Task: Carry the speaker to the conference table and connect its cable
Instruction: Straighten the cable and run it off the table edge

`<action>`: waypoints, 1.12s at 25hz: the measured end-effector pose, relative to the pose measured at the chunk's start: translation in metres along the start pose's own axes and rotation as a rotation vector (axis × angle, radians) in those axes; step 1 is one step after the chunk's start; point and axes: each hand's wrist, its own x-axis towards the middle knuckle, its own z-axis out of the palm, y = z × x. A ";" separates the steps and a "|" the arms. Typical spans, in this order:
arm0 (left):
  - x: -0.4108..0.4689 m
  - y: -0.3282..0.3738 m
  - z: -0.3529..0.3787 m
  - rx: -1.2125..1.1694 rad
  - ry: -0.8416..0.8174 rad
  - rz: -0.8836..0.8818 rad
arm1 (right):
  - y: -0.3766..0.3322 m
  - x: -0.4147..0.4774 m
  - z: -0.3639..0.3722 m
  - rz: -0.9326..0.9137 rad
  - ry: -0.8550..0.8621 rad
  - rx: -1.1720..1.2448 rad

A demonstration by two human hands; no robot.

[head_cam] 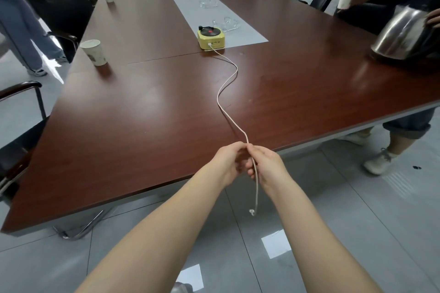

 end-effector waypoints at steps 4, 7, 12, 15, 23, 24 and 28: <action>0.011 0.009 -0.005 -0.096 0.040 -0.019 | 0.014 -0.011 -0.001 -0.002 -0.066 0.030; 0.021 0.019 -0.008 -0.071 0.053 0.017 | 0.024 -0.016 -0.001 0.023 -0.088 0.063; 0.031 0.024 -0.010 0.169 0.107 0.064 | 0.038 -0.016 0.000 0.087 -0.104 0.094; 0.036 0.022 -0.012 0.368 0.130 0.116 | 0.048 -0.017 -0.003 0.138 -0.081 0.059; 0.048 0.016 -0.014 0.795 0.137 0.100 | 0.066 -0.004 -0.012 0.301 -0.051 -0.245; 0.050 0.016 -0.013 0.886 0.158 0.119 | 0.068 -0.002 -0.013 0.286 -0.052 -0.284; 0.051 0.019 -0.008 1.160 0.257 0.191 | 0.068 0.004 -0.016 0.234 -0.051 -0.388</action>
